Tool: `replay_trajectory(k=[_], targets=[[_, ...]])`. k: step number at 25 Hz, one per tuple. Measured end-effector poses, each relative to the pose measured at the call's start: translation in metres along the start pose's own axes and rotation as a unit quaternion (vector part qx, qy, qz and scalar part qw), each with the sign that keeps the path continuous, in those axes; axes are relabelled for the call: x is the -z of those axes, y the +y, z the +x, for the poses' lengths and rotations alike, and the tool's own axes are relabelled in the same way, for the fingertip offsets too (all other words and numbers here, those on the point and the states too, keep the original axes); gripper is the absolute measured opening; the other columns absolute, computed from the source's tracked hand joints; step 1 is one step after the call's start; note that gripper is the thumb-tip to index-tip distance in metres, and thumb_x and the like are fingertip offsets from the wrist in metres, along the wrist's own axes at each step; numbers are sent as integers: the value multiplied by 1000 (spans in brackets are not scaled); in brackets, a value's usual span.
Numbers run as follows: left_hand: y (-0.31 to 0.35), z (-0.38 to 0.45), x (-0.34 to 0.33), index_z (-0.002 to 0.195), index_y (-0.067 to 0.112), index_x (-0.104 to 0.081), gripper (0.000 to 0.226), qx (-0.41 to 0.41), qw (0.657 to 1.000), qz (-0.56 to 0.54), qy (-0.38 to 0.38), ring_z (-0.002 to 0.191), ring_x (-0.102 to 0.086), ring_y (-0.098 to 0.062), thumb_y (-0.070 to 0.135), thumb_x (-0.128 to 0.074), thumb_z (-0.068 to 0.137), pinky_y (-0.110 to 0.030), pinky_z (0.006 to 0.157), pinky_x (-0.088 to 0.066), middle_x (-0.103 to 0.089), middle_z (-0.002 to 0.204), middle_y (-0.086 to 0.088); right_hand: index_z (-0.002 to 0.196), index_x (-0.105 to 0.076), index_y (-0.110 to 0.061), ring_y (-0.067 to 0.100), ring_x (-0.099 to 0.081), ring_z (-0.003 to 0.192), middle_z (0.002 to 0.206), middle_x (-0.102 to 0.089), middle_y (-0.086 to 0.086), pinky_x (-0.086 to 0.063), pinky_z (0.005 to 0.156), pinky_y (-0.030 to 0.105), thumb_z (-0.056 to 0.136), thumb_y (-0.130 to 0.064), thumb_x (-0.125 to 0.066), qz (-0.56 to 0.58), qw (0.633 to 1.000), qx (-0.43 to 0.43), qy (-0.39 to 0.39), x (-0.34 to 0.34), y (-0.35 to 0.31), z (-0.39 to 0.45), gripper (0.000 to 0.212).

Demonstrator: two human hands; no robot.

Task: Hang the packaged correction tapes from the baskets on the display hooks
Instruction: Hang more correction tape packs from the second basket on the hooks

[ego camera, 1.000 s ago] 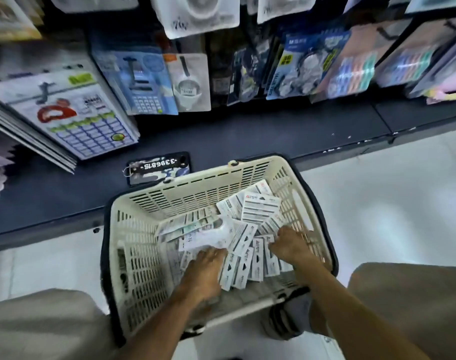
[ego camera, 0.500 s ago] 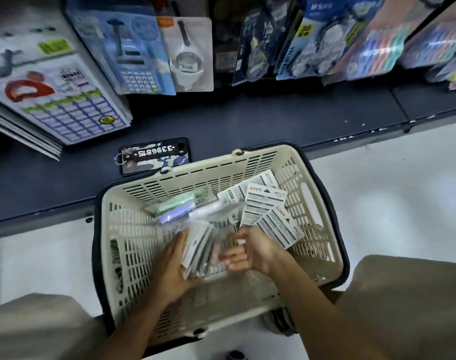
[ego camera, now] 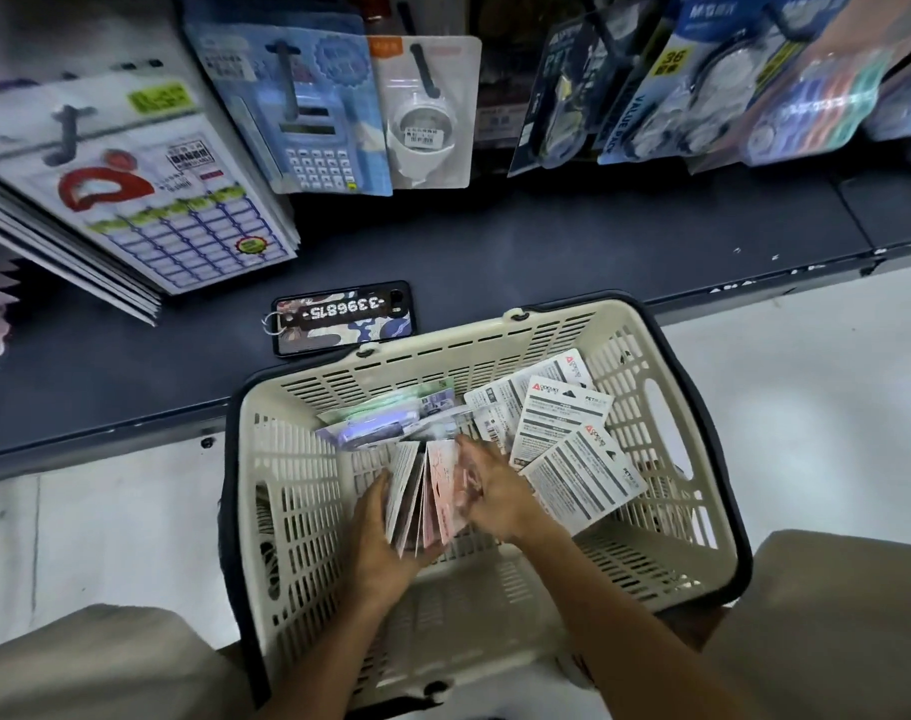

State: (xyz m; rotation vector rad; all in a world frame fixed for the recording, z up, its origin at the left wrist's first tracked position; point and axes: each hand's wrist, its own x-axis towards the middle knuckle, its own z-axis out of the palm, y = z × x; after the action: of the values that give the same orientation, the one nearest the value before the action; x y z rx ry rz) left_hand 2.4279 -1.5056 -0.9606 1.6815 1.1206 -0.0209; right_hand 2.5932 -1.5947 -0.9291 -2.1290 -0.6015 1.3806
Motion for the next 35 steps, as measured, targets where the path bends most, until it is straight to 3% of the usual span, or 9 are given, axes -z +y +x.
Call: replay_trajectory(k=[2,4,10,13,18,21,24,29,35], targets=[[-2,2,-5,151,26,-42,109,27,999,-30,-22,127,-58,-18,12,-99,59,-32,103,-49,-59,139,4,158,-13,-29,31,-37,141,158,-31,-2,-40,114,51,85,-21,-75,-245,968,58,-12,6,3,15,96],[1,5,-1,134,46,-49,97,46,995,-87,-36,116,-65,-6,23,-100,55,-17,86,-54,-68,123,16,153,-24,-21,28,-45,136,151,-45,2,-39,114,47,79,-42,-81,-276,957,91,-12,15,3,25,96],[23,2,29,122,41,-69,81,91,943,-319,-41,113,-71,-18,57,-97,48,-41,92,-56,-75,121,6,123,-39,-38,-14,-63,94,111,-62,-25,-50,74,8,64,-65,-84,75,991,26,-104,17,-11,-5,79],[49,-14,35,122,30,-70,86,118,907,-404,8,112,-71,-27,56,-96,44,-50,97,-53,-76,121,-4,114,-46,-44,-11,-66,91,103,-67,-23,-53,70,11,64,-80,-72,191,979,45,-54,29,-45,-33,67],[122,-49,54,126,20,-69,64,54,844,-534,15,96,-74,-29,37,-80,65,-43,77,-59,-77,116,-12,115,-63,-37,14,-73,100,110,-76,-8,-59,79,30,78,-37,-85,255,954,153,31,68,-107,-106,43],[171,-63,60,128,16,-67,62,16,827,-562,-6,103,-69,-34,26,-77,68,-47,90,-51,-75,117,-11,99,-66,-43,17,-76,90,102,-78,-6,-61,70,30,73,-43,-87,279,927,198,153,98,-137,-157,33],[225,-73,67,95,8,-73,18,-49,837,-543,-44,85,-69,-37,0,-67,80,-40,77,-53,-72,113,-11,95,-66,-39,24,-76,90,101,-78,1,-62,78,45,73,-53,-81,289,901,231,229,136,-158,-204,30],[310,-80,85,96,24,-82,61,-141,848,-509,-34,75,-78,-22,11,-87,36,-36,63,-60,-81,90,-7,99,-72,-28,25,-77,84,100,-79,5,-61,60,36,76,-43,-81,359,833,283,311,250,-183,-251,29],[389,-71,121,87,31,-84,32,-251,842,-475,-39,81,-78,-19,27,-78,55,-36,66,-59,-81,95,-5,107,-72,-21,17,-77,75,93,-80,0,-58,59,29,85,-29,-78,308,810,283,411,384,-206,-231,24]])
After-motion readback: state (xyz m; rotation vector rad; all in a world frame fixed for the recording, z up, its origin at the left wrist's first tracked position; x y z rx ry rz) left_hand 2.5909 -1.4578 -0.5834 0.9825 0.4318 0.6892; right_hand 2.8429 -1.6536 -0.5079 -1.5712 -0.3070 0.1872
